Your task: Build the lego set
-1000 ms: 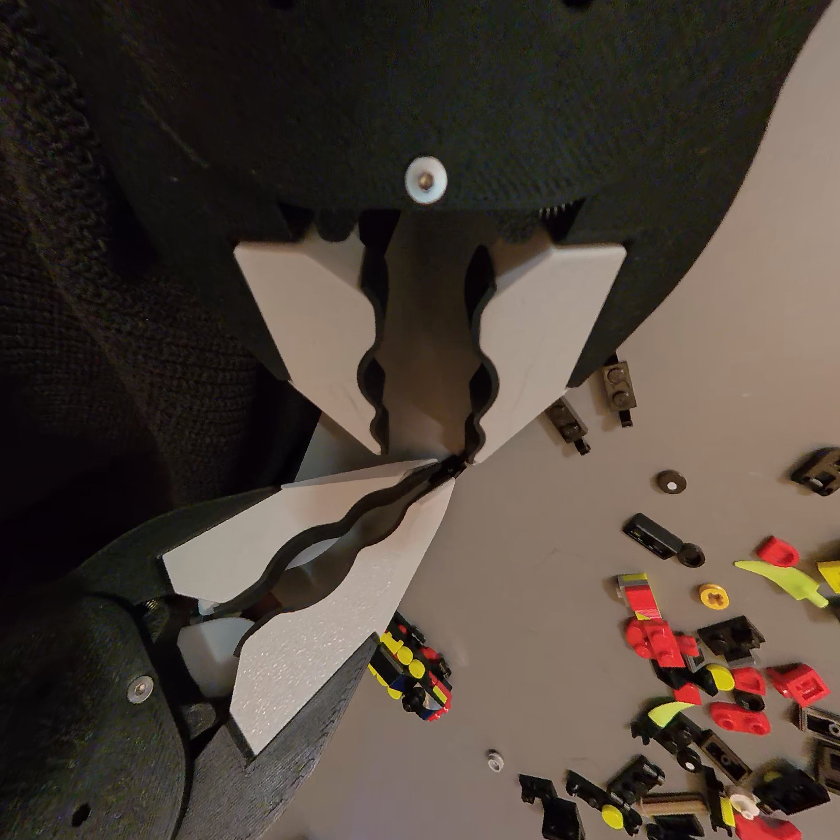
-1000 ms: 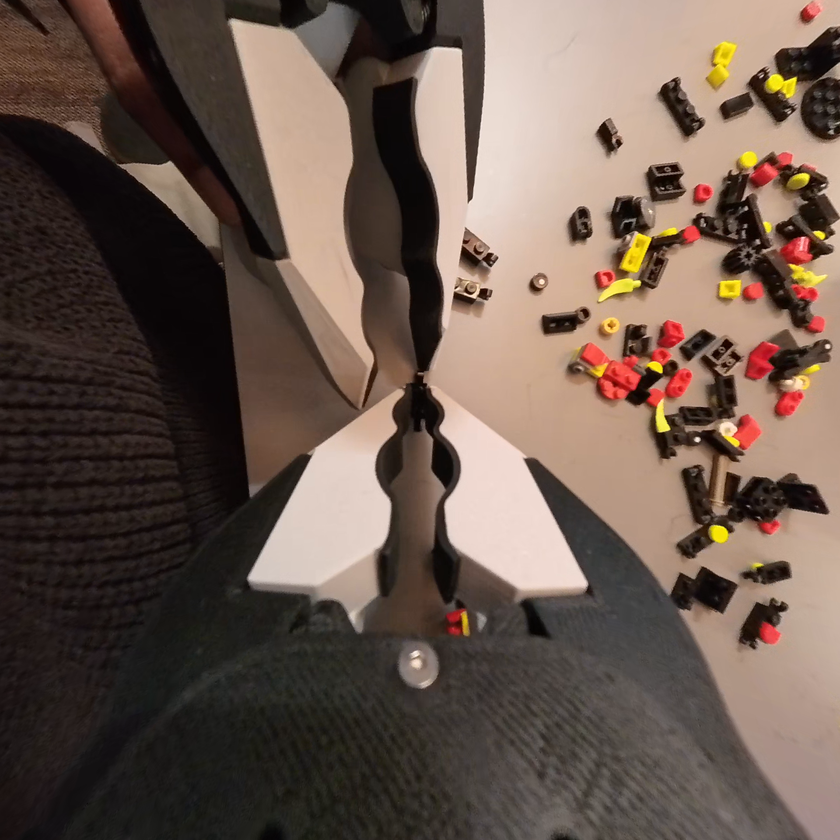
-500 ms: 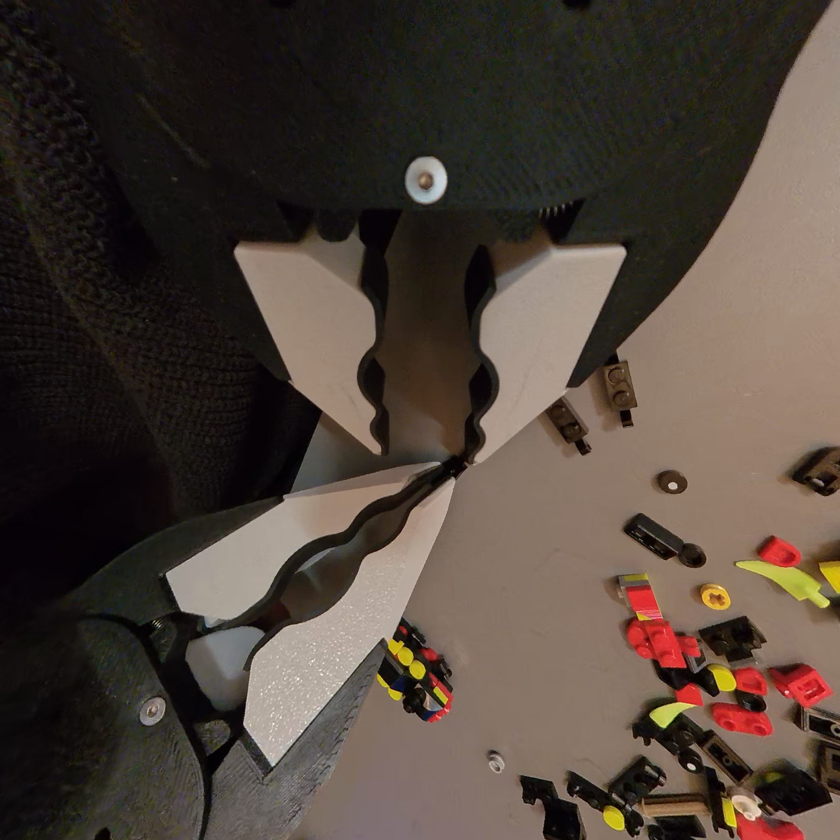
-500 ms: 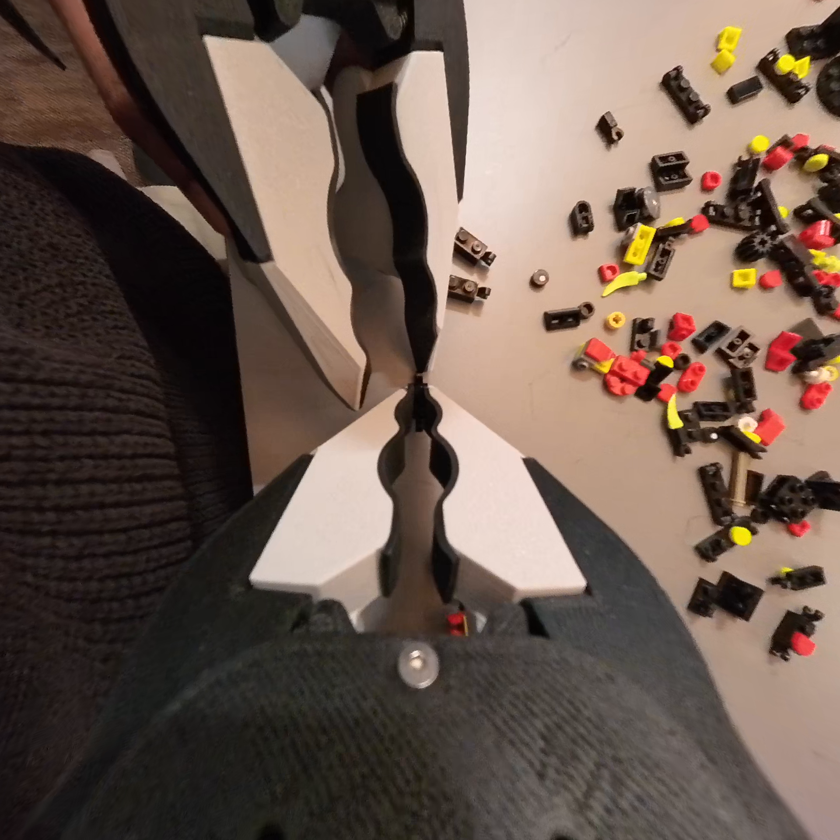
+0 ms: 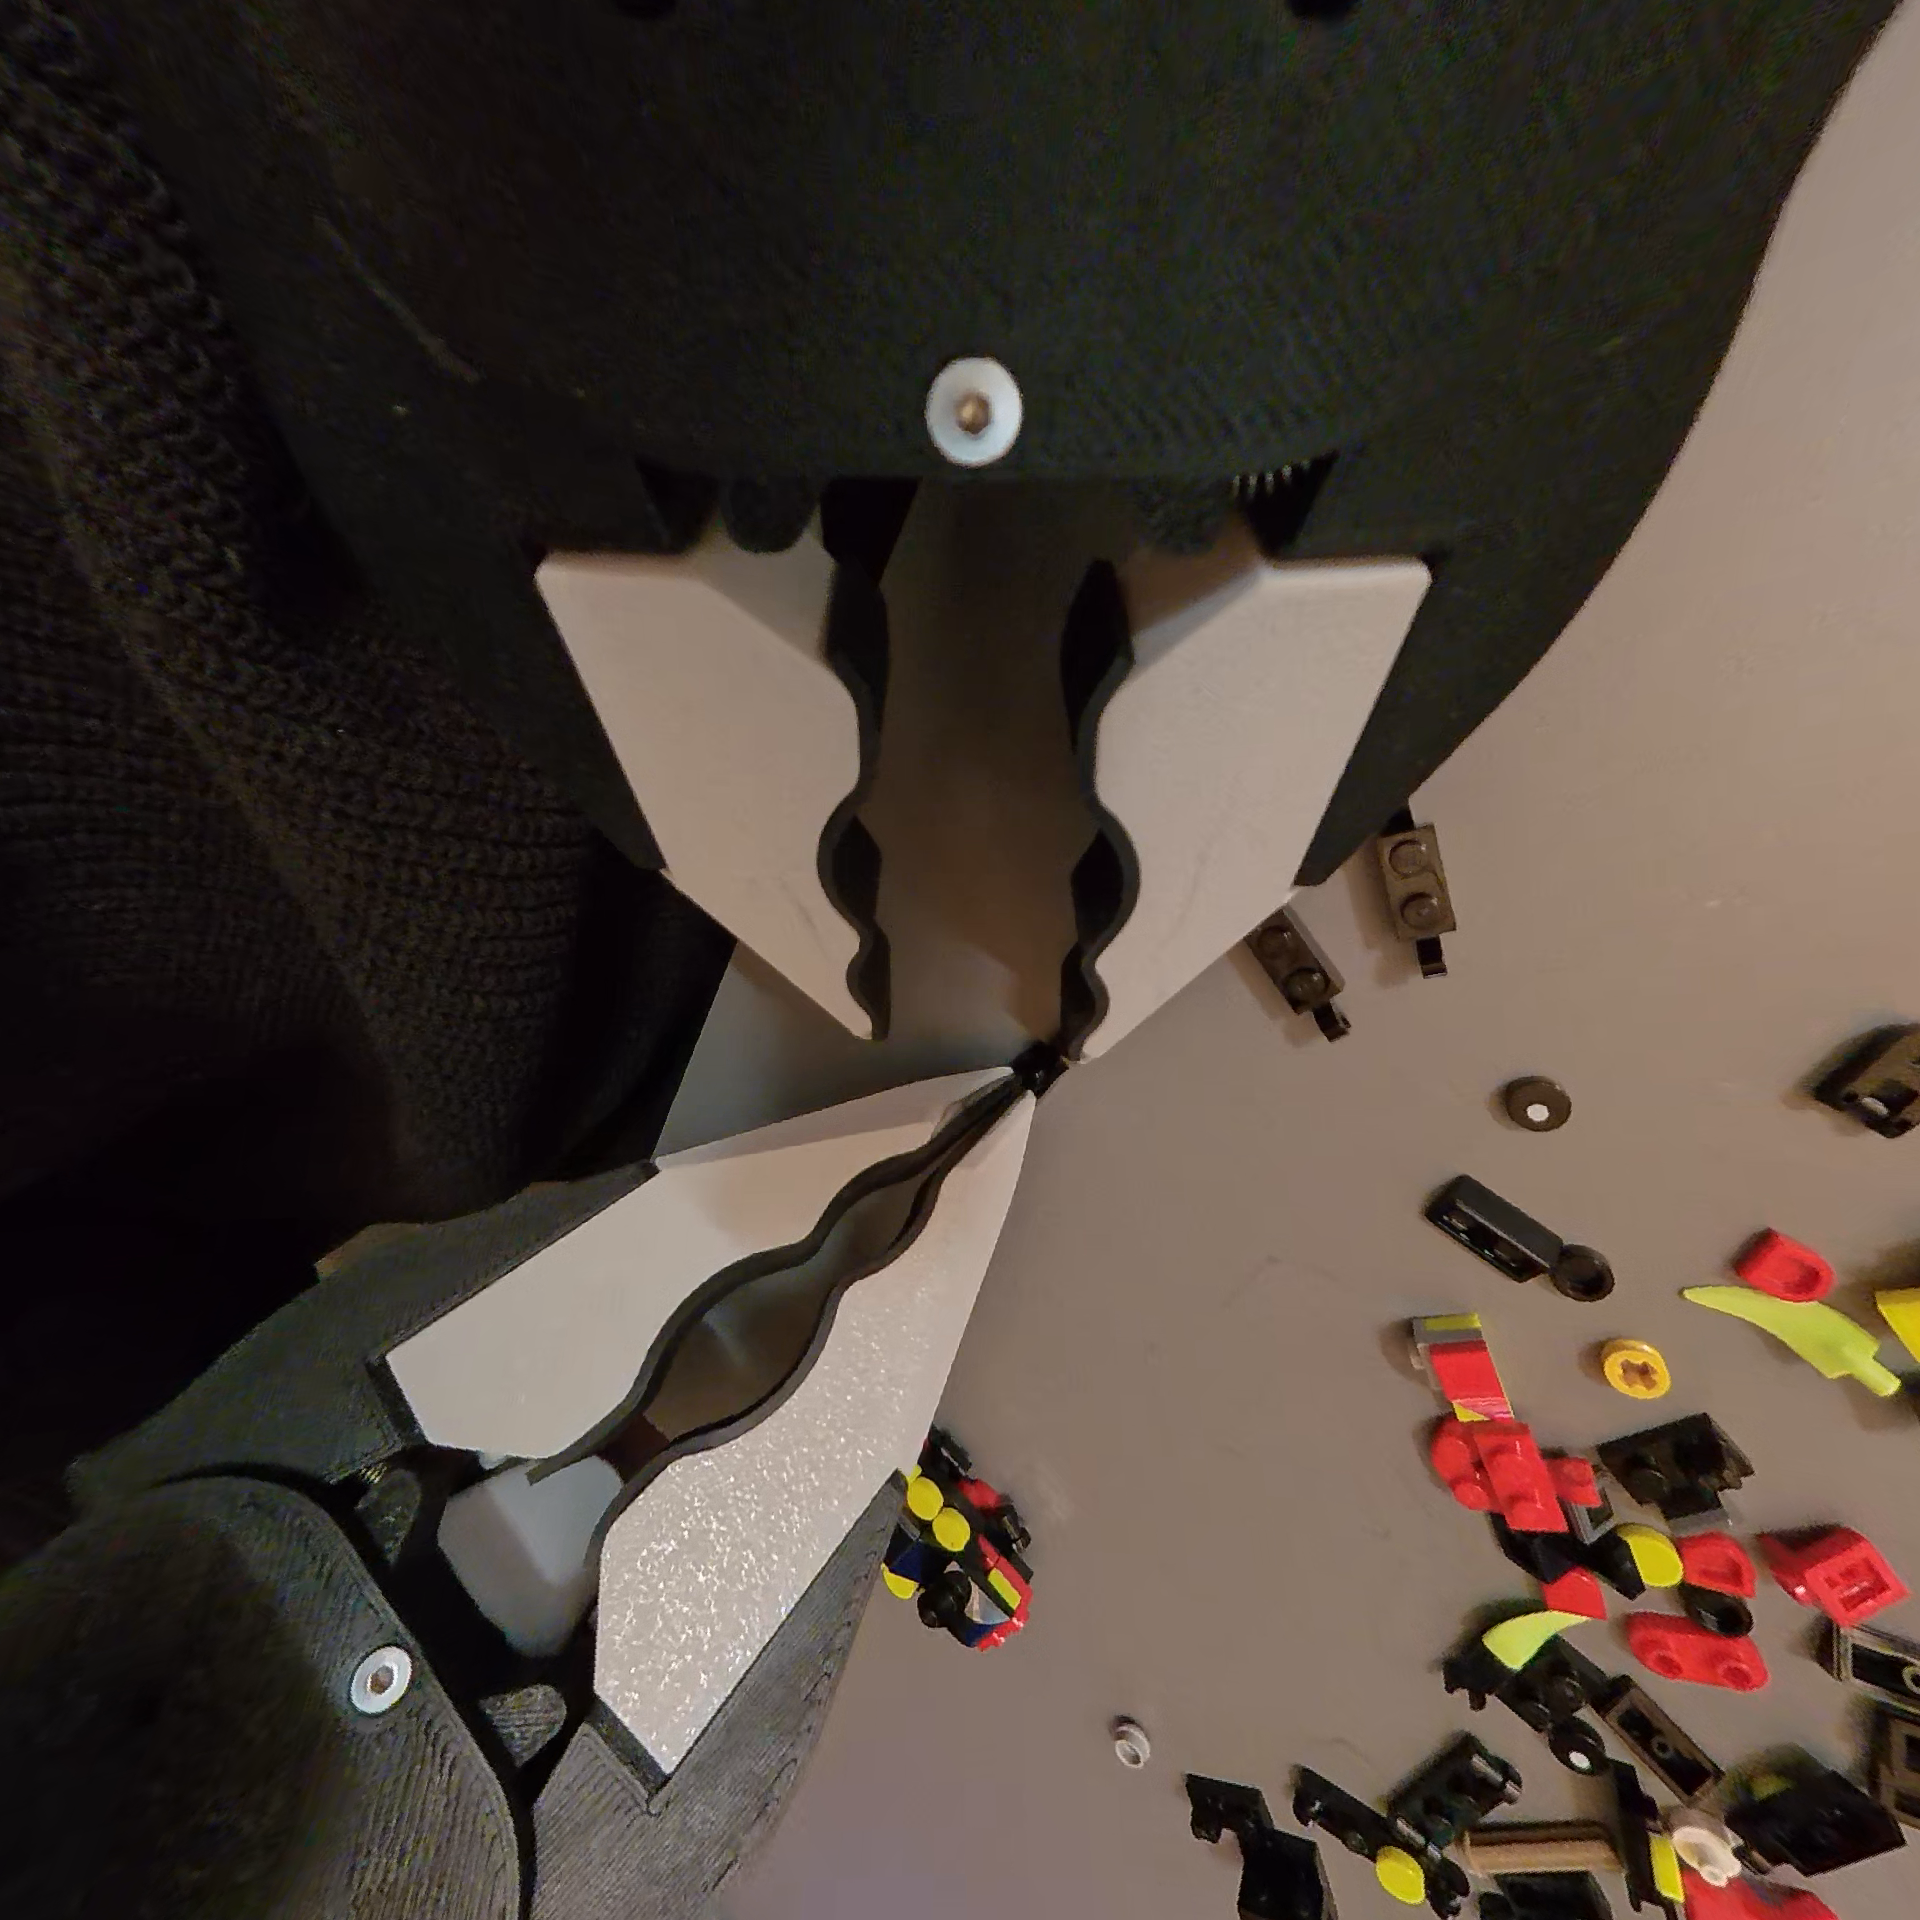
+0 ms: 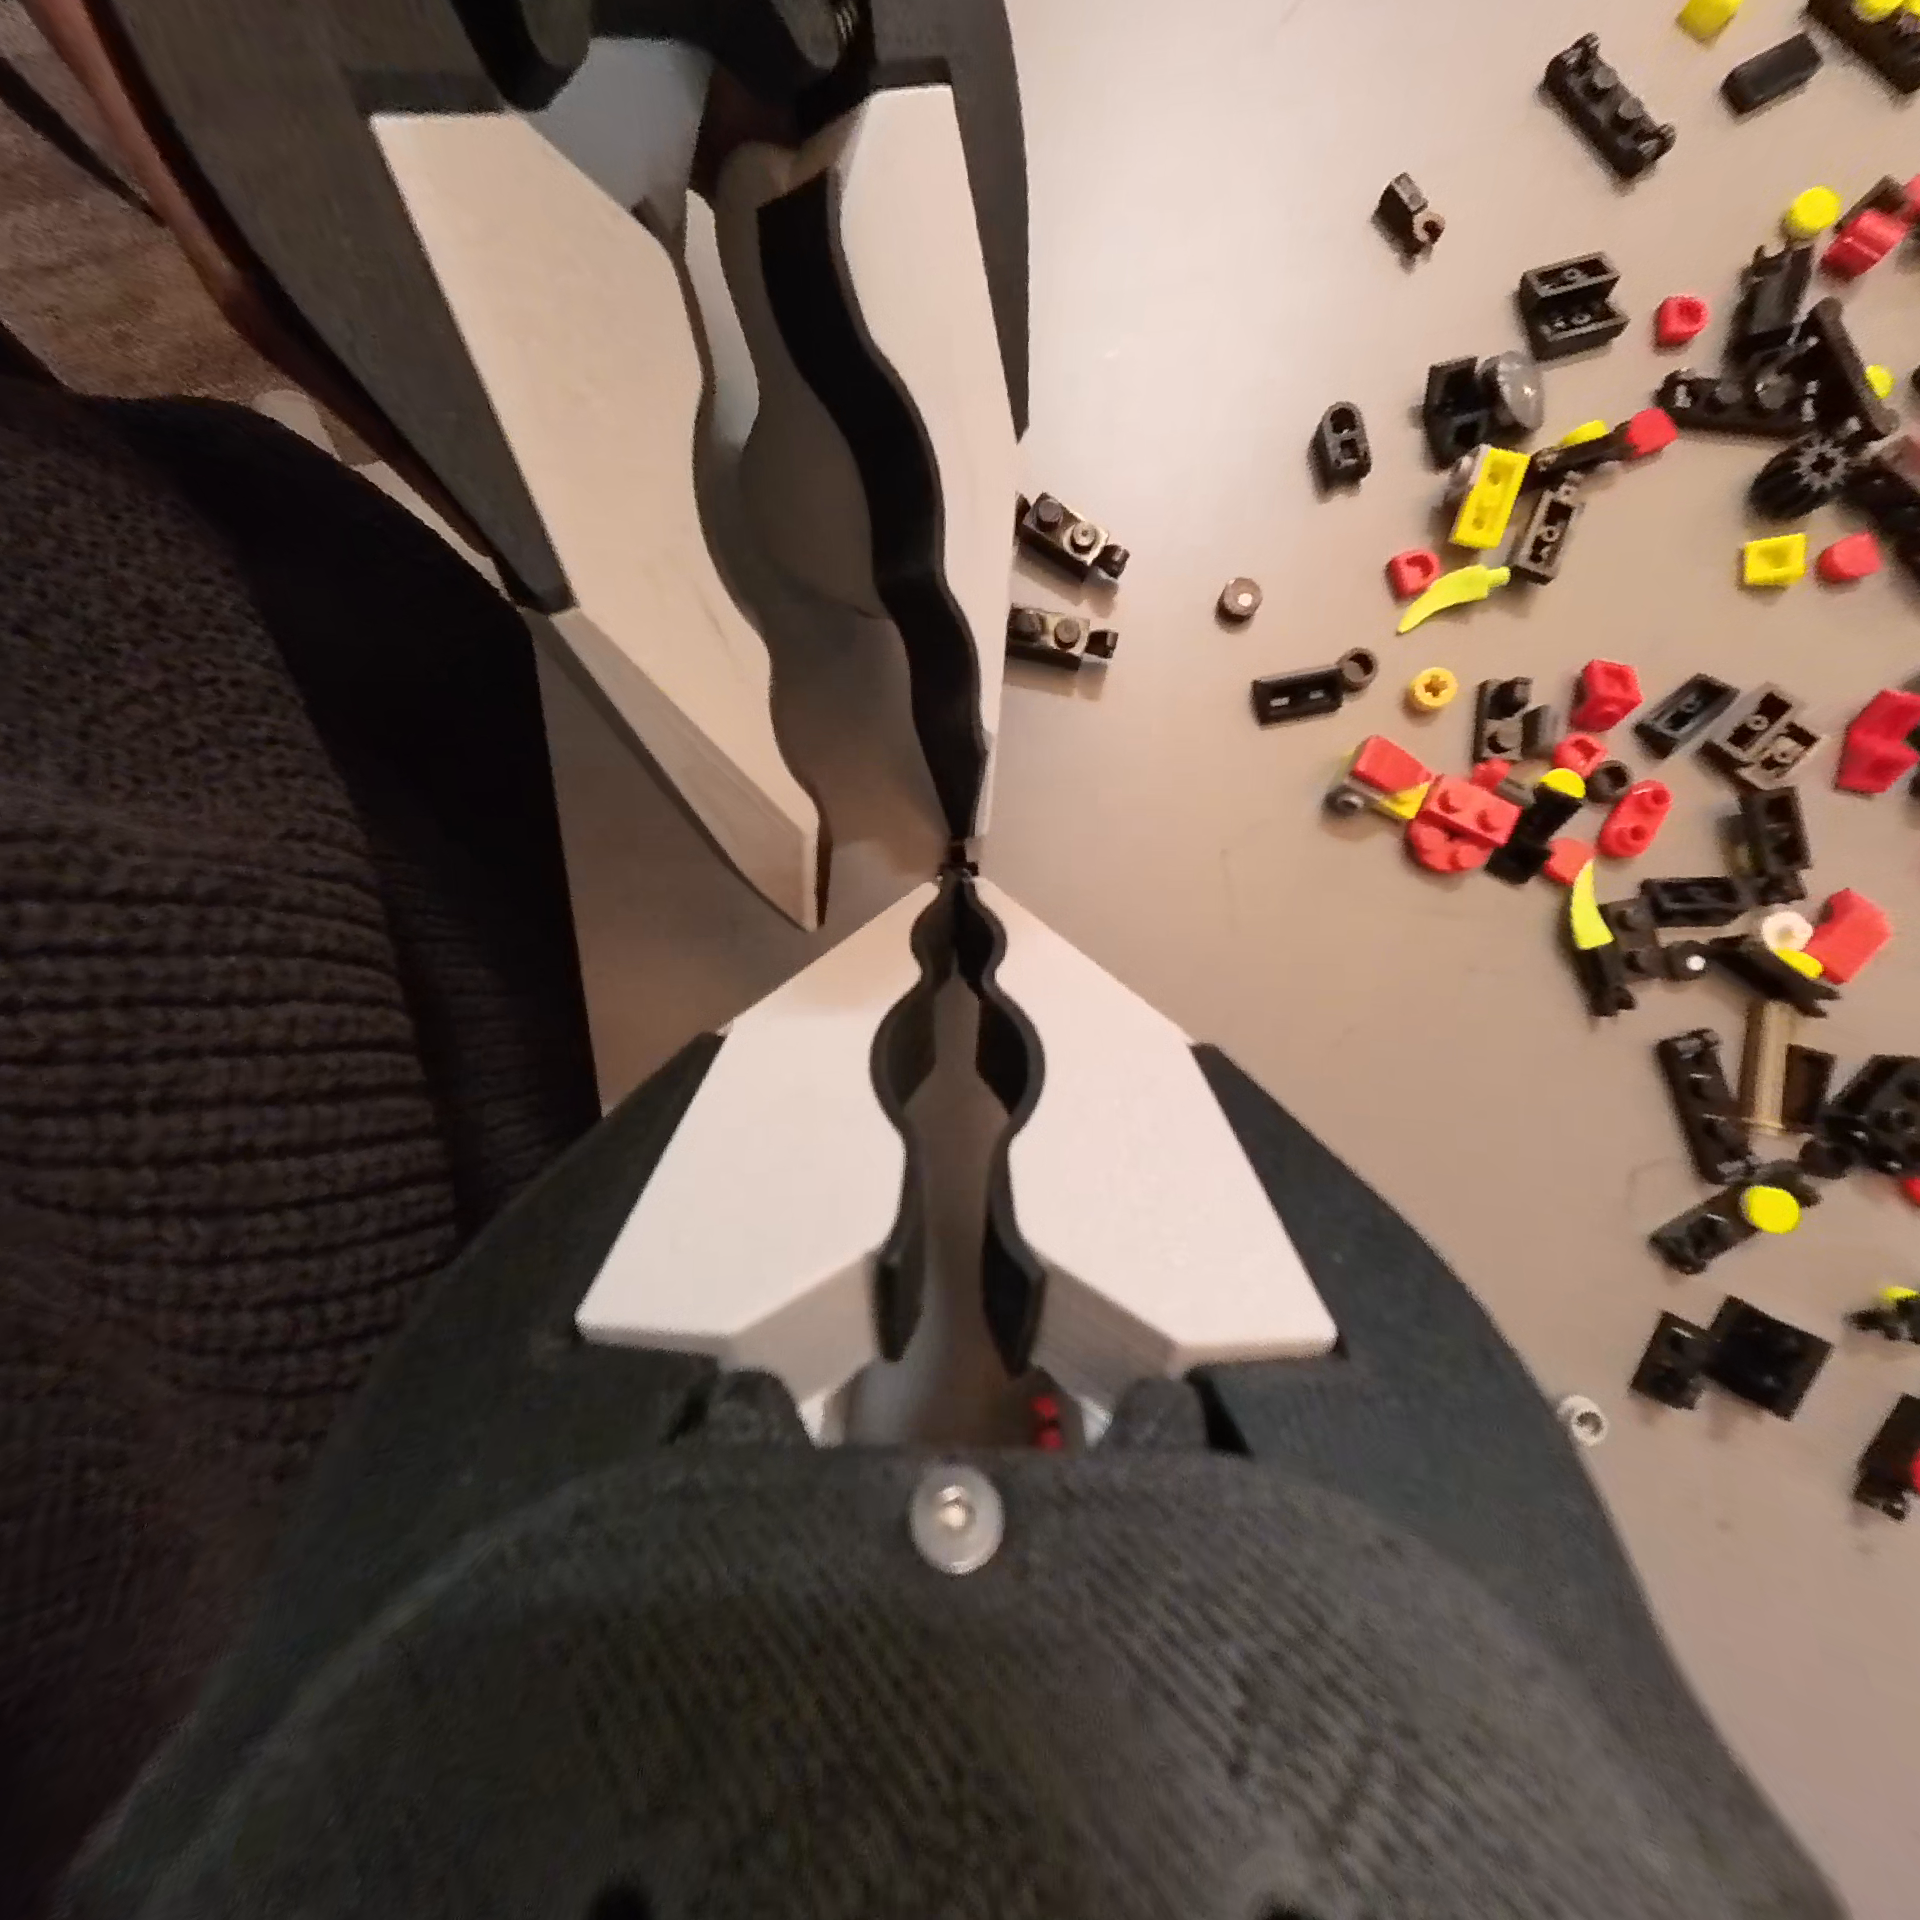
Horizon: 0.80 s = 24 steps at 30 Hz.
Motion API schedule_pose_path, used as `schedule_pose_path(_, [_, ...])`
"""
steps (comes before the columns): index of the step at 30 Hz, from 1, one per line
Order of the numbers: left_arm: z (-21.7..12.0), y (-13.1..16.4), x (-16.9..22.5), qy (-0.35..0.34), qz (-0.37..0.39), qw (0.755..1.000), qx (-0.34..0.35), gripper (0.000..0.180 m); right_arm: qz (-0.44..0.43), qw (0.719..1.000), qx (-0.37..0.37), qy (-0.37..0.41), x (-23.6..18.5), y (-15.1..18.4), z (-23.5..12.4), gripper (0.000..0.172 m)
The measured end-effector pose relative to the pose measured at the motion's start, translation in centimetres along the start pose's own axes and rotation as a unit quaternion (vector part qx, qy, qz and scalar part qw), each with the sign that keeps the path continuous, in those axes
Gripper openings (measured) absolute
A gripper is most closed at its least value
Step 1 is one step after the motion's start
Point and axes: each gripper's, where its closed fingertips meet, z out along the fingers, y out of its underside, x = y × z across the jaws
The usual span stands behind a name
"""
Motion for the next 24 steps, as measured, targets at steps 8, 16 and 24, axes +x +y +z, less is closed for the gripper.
schedule_pose_path(8, [0.0, 0.1, 0.0, -0.002, -0.001, 1.000, -0.001, 0.030, -0.008, 1.000, 0.019, 0.002, -0.2, -0.1, -0.1, 0.000])
schedule_pose_path(16, [0.0, 0.3, -0.1, -0.010, 0.003, 1.000, -0.007, 0.032, -0.011, 0.998, 0.057, 0.011, 0.0, -0.8, -1.5, 0.014])
schedule_pose_path(24, [-0.9, -1.0, -0.3, -0.026, 0.022, 0.999, 0.028, 0.031, 0.019, 0.999, 0.042, 0.012, 0.1, -0.4, -0.3, 0.006])
